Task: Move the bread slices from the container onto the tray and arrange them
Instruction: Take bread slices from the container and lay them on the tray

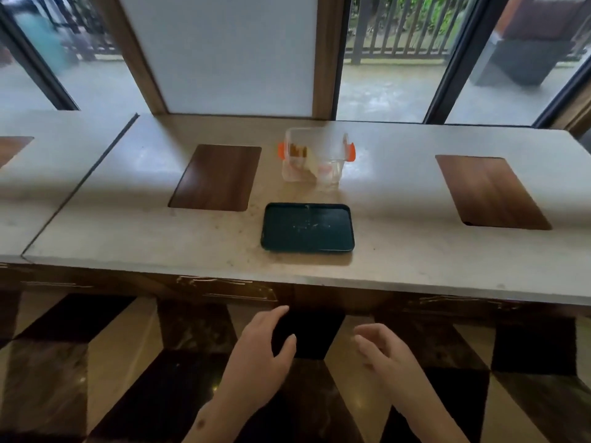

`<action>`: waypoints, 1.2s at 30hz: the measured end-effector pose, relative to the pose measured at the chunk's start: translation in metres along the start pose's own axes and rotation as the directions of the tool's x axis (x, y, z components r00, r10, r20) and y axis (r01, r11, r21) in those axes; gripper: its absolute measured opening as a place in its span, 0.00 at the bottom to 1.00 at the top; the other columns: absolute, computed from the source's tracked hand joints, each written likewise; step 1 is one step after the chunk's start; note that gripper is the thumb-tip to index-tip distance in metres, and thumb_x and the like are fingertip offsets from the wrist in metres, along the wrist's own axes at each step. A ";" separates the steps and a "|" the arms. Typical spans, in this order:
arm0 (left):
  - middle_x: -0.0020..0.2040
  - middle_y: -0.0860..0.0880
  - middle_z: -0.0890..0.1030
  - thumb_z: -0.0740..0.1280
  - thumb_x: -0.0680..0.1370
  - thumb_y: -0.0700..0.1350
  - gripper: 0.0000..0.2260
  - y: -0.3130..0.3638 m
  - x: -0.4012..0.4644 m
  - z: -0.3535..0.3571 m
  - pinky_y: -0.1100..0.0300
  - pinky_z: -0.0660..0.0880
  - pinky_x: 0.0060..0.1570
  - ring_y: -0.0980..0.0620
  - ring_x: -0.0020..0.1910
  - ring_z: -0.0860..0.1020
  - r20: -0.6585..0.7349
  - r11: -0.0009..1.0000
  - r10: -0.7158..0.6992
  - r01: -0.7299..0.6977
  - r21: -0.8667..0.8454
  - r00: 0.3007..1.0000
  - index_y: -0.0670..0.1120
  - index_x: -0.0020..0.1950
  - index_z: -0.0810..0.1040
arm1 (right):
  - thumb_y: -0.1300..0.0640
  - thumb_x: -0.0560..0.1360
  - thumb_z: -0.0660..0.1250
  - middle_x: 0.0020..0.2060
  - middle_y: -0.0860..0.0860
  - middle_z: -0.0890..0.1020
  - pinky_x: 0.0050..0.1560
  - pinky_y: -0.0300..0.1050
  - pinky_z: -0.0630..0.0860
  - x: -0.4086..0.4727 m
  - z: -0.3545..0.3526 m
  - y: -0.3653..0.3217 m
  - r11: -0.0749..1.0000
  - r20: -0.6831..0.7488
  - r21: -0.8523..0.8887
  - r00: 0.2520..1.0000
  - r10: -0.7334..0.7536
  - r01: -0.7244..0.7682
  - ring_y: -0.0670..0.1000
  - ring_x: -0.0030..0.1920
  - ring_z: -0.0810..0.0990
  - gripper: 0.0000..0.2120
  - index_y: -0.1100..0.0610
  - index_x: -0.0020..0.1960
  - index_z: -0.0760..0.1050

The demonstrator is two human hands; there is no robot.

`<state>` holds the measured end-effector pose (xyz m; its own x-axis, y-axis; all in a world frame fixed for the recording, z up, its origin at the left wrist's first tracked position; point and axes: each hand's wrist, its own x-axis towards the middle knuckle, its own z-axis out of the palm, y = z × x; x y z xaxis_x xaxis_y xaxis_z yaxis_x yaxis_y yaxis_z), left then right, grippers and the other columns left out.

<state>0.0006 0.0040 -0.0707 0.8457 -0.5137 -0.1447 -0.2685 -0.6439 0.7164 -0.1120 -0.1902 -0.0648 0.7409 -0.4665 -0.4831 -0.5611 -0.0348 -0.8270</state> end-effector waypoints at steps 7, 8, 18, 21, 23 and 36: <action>0.65 0.56 0.74 0.67 0.78 0.48 0.22 -0.014 0.116 -0.040 0.54 0.71 0.65 0.58 0.63 0.71 -0.064 0.998 -0.066 0.066 -0.003 0.996 0.52 0.72 0.68 | 0.48 0.80 0.66 0.51 0.38 0.82 0.46 0.33 0.78 0.121 0.009 -0.072 0.985 0.050 -0.111 0.990 -0.128 0.133 0.38 0.51 0.81 0.06 0.42 0.57 0.75; 0.65 0.55 0.74 0.67 0.78 0.48 0.22 -0.017 0.140 -0.047 0.54 0.71 0.65 0.58 0.62 0.71 -0.072 0.998 -0.059 0.059 -0.003 0.996 0.52 0.71 0.68 | 0.48 0.80 0.66 0.52 0.38 0.82 0.47 0.33 0.78 0.141 0.012 -0.084 0.978 0.048 -0.127 0.986 -0.159 0.164 0.38 0.52 0.81 0.06 0.42 0.57 0.75; 0.64 0.48 0.77 0.65 0.79 0.48 0.19 -0.027 0.372 -0.110 0.60 0.71 0.57 0.54 0.58 0.74 -0.014 0.984 0.102 -0.099 0.149 0.995 0.47 0.70 0.71 | 0.49 0.80 0.66 0.48 0.40 0.82 0.44 0.29 0.76 0.291 0.046 -0.193 0.934 0.095 -0.274 0.972 -0.213 0.231 0.34 0.48 0.79 0.05 0.43 0.55 0.75; 0.64 0.50 0.77 0.64 0.79 0.49 0.19 -0.009 0.421 -0.109 0.69 0.69 0.54 0.59 0.55 0.74 0.019 0.983 0.117 -0.119 0.139 0.993 0.50 0.70 0.70 | 0.47 0.79 0.66 0.49 0.37 0.80 0.47 0.33 0.77 0.319 0.049 -0.206 0.926 0.062 -0.298 0.973 -0.224 0.232 0.34 0.49 0.78 0.09 0.45 0.58 0.75; 0.62 0.52 0.78 0.64 0.79 0.51 0.17 0.004 0.448 -0.100 0.78 0.65 0.45 0.65 0.48 0.74 0.040 0.980 0.166 -0.169 0.108 0.985 0.52 0.67 0.72 | 0.45 0.79 0.65 0.49 0.36 0.80 0.47 0.32 0.76 0.336 0.046 -0.208 0.924 0.062 -0.310 0.975 -0.215 0.224 0.33 0.50 0.77 0.08 0.43 0.57 0.75; 0.62 0.48 0.77 0.62 0.77 0.52 0.19 0.095 0.552 -0.019 0.55 0.74 0.53 0.51 0.58 0.75 0.183 0.949 0.272 -0.295 0.112 0.945 0.50 0.67 0.70 | 0.59 0.78 0.65 0.44 0.42 0.83 0.40 0.33 0.73 0.465 -0.030 -0.233 0.957 0.005 -0.263 0.993 -0.122 0.119 0.39 0.45 0.81 0.05 0.50 0.50 0.77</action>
<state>0.4508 -0.3302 -0.0690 0.6415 -0.7643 -0.0662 -0.5561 -0.5227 0.6461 0.3520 -0.4254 -0.0880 0.8056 -0.4544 -0.3801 -0.5462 -0.3213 -0.7736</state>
